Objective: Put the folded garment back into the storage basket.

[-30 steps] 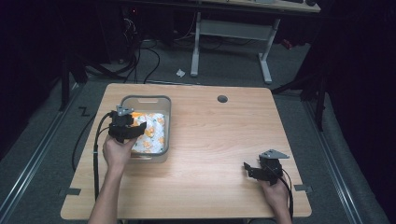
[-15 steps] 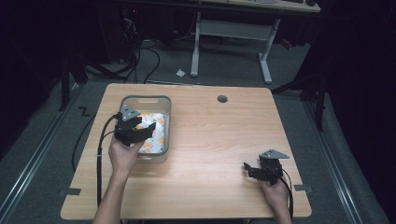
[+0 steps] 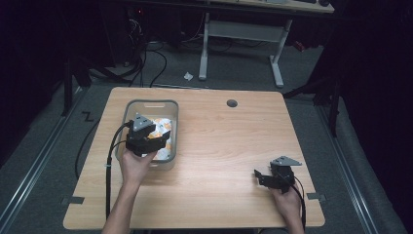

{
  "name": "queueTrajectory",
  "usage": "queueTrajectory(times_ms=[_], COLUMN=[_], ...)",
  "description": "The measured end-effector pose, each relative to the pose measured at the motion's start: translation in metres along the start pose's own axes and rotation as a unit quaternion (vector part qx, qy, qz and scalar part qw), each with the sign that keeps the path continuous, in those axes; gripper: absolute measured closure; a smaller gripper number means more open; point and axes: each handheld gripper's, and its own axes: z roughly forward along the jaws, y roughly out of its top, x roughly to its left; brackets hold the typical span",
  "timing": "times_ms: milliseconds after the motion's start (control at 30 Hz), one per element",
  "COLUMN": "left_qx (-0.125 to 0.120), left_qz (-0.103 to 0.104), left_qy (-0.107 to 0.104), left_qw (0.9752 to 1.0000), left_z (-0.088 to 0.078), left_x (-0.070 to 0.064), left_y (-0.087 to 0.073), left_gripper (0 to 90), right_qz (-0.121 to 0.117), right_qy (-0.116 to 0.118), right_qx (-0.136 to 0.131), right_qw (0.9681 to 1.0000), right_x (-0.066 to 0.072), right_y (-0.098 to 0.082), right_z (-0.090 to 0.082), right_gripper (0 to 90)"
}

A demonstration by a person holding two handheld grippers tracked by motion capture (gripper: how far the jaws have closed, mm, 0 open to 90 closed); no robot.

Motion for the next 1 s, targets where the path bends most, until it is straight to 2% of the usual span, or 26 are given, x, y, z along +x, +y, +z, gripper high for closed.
queueTrajectory(times_ms=[267, 1000], left_qx=[-0.007, -0.019], left_qz=[0.006, 0.016], left_qy=[-0.017, -0.046], left_qw=[0.9998, 0.9986], left_z=[-0.001, -0.006], left_x=[-0.011, -0.035], left_y=[0.0, -0.007], left_gripper=[39.6, 39.1], right_qz=[0.0, 0.0], right_qy=[0.0, 0.0], right_qx=[0.0, 0.0], right_qw=[1.0, 1.0], right_x=[0.0, 0.0], right_y=[0.0, 0.0], right_z=[0.0, 0.0], right_gripper=[24.1, 24.1])
